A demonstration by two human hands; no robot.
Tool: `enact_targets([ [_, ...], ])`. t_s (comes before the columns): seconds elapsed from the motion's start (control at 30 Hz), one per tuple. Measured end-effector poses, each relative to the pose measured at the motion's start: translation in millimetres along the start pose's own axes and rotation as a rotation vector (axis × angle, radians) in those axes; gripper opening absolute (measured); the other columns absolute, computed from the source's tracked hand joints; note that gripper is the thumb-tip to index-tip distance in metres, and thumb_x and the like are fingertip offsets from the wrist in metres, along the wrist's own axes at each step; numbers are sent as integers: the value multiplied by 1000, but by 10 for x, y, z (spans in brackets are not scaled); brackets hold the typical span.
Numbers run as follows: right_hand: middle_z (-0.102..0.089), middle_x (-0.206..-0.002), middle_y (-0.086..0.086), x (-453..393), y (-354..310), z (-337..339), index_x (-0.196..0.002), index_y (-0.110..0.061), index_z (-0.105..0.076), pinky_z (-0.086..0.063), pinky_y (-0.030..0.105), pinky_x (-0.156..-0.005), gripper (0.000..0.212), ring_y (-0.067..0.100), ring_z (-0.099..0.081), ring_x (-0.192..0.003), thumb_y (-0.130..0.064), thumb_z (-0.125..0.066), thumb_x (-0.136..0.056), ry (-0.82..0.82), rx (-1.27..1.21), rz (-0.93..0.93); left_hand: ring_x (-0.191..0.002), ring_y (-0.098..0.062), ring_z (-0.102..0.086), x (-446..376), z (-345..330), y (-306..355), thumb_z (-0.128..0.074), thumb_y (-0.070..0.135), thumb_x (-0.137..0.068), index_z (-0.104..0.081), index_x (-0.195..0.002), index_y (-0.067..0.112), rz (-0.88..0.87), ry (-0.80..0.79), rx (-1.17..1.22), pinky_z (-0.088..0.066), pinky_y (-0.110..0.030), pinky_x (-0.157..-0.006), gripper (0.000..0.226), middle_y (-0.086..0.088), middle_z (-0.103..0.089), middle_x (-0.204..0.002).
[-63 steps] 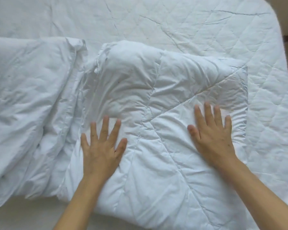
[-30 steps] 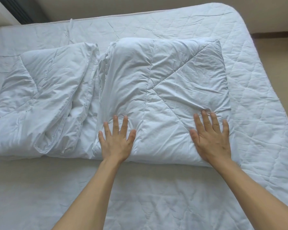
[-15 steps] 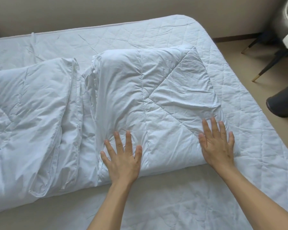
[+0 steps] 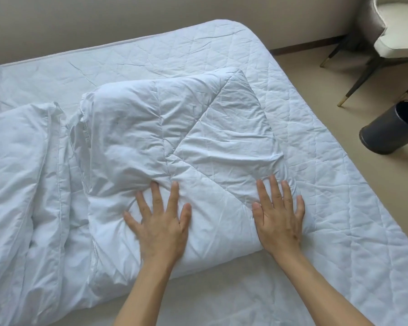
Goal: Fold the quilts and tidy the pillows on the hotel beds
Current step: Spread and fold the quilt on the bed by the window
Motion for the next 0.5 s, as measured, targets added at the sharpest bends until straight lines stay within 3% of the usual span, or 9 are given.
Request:
enact_targets([
  [0.17,-34,-165,0,-2,27,34,-152,-29,-45,-21,61,-117,56,28,-31,-151,-46,-32,-100,8,-2,17,-155,-38,0,-351,118,-156,-10,67,-95,-1,-158,49,-28,46,-66,-3,-68,-116,66,1,-3,-171],
  [0.3,-28,-167,0,-98,-106,63,-154,-31,-40,-16,63,-119,58,29,-23,-154,-49,-27,-101,-24,-16,-38,-155,-29,14,-1066,413,-359,-10,68,-96,3,-156,52,-5,97,-92,2,-64,-118,63,8,12,-169],
  [0.5,-29,-167,4,-135,-192,-16,-155,-27,-42,-15,64,-117,60,34,-24,-154,-48,-29,-100,11,22,-35,-155,-29,13,-2119,865,-602,-16,70,-97,5,-155,53,67,111,-43,1,-67,-118,64,11,16,-168],
])
Point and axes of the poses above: each hand's wrist, its own x-axis away from the middle knuckle, its own z-axis out of the back of the hand, y = z × x, the point moved 1 cm from there along -x, towards the middle knuckle
